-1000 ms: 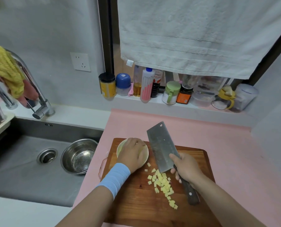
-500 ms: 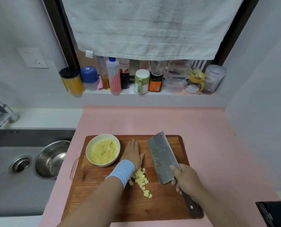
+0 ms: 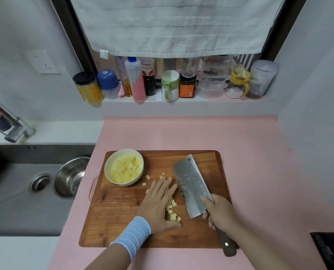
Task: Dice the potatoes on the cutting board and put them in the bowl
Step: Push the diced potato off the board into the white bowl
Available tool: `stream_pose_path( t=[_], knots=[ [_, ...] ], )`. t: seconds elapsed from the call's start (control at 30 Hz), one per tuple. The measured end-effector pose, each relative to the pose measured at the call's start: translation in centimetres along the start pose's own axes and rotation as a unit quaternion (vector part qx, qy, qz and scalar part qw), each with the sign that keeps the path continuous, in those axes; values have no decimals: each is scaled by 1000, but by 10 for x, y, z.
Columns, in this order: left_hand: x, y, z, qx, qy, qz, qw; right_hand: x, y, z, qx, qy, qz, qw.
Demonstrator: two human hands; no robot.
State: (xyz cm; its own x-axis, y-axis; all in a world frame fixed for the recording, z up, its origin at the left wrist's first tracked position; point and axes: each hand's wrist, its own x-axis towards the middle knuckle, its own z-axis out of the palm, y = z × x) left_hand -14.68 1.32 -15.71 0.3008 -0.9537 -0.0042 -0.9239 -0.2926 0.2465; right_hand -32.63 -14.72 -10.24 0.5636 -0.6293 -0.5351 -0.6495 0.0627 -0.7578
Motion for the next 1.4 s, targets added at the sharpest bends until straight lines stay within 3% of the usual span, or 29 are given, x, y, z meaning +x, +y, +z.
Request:
stream_pose_path(
  t=[0.17, 0.43, 0.67, 0.93, 1.1, 1.4],
  knots=[
    [6, 0, 0, -49, 39, -135, 989, -3, 8, 7, 22, -11, 13, 1000],
    [16, -9, -6, -122, 69, -273, 952, -5, 10, 21, 49, -27, 36, 998],
    [23, -6, -6, -215, 50, -192, 956, 2, -4, 45, 38, -62, 38, 997],
    [23, 0, -2, -247, 51, -188, 949, -6, -12, 72, 81, -109, 58, 989],
    [25, 3, -4, -286, 64, -167, 942, -15, -19, 66, 113, -100, 70, 986],
    [43, -3, -60, -266, 108, -123, 950, -22, -63, 56, 117, -76, 12, 990]
  ],
)
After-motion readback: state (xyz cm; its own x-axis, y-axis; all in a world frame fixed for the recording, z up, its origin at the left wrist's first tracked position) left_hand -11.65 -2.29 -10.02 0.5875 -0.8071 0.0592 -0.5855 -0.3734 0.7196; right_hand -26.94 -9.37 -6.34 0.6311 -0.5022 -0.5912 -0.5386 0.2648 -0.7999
